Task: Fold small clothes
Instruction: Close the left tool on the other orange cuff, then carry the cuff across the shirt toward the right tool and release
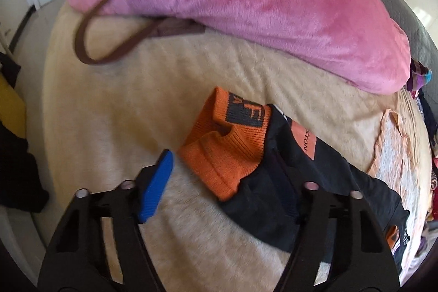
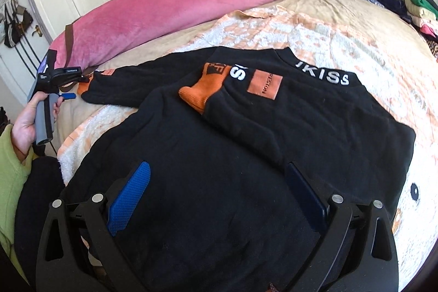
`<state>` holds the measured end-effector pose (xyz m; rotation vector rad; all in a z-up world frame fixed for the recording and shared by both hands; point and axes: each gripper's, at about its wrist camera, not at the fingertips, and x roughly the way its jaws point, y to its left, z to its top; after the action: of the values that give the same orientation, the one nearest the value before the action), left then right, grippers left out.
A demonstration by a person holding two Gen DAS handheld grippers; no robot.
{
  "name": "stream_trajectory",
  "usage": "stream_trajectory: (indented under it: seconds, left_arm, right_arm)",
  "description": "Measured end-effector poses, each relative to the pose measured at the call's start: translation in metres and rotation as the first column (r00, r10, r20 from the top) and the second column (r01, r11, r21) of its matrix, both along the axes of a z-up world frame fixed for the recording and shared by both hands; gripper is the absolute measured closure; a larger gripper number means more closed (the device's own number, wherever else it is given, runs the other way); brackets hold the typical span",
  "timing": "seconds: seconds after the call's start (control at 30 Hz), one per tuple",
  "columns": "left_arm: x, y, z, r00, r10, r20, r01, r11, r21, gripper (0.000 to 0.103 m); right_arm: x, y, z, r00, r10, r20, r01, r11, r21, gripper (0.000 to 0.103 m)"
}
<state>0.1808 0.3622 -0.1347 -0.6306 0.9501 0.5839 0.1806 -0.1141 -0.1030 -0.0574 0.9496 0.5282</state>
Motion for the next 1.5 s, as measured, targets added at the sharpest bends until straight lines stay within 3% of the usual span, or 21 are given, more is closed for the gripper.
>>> stream_trajectory:
  seconds: [0.07, 0.17, 0.37, 0.5, 0.6, 0.73, 0.93, 1.2, 1.37, 1.5]
  left_arm:
    - [0.006, -0.001, -0.008, 1.000, -0.029, -0.006, 0.029, 1.000, -0.014, 0.079]
    - [0.007, -0.006, -0.006, 0.997, -0.074, 0.030, 0.075, 0.997, -0.020, 0.094]
    - [-0.005, -0.032, 0.040, 0.974, -0.144, 0.174, 0.141, 0.990, 0.030, 0.096]
    - [-0.009, -0.068, 0.081, 0.937, -0.236, 0.256, 0.227, 0.972, 0.066, 0.096]
    - [-0.003, -0.107, 0.106, 0.898, -0.333, 0.287, 0.318, 0.943, 0.100, 0.096]
    - [0.004, -0.172, 0.128, 0.838, -0.454, 0.304, 0.431, 0.891, 0.143, 0.096]
    - [0.019, -0.259, 0.125, 0.758, -0.592, 0.272, 0.577, 0.804, 0.143, 0.096]
    - [0.025, -0.357, 0.074, 0.638, -0.751, 0.171, 0.740, 0.659, 0.133, 0.096]
    - [0.029, -0.386, 0.036, 0.541, -0.833, 0.113, 0.825, 0.552, 0.118, 0.095]
    - [0.032, -0.391, 0.018, 0.507, -0.857, 0.096, 0.853, 0.515, 0.087, 0.094]
  right_arm:
    - [0.000, 0.000, 0.000, 1.000, -0.004, 0.005, 0.004, 1.000, 0.000, 0.005]
    - [0.000, -0.002, 0.002, 1.000, -0.008, 0.002, 0.008, 1.000, 0.006, 0.005]
    - [-0.001, -0.012, 0.008, 0.999, -0.036, 0.003, 0.036, 0.999, 0.034, 0.005]
    - [-0.001, -0.027, 0.015, 0.997, -0.080, 0.010, 0.079, 0.995, 0.064, 0.005]
    - [-0.002, -0.042, 0.021, 0.993, -0.119, 0.015, 0.117, 0.989, 0.091, 0.005]
    - [-0.003, -0.061, 0.027, 0.985, -0.172, 0.025, 0.169, 0.980, 0.105, 0.005]
    - [-0.004, -0.100, 0.037, 0.958, -0.285, 0.036, 0.278, 0.951, 0.138, 0.005]
    - [-0.005, -0.145, 0.037, 0.910, -0.414, 0.022, 0.404, 0.898, 0.176, 0.005]
    - [-0.004, -0.161, 0.028, 0.889, -0.458, -0.021, 0.452, 0.867, 0.209, 0.005]
    - [-0.002, -0.161, 0.024, 0.885, -0.465, -0.025, 0.460, 0.866, 0.197, 0.005]
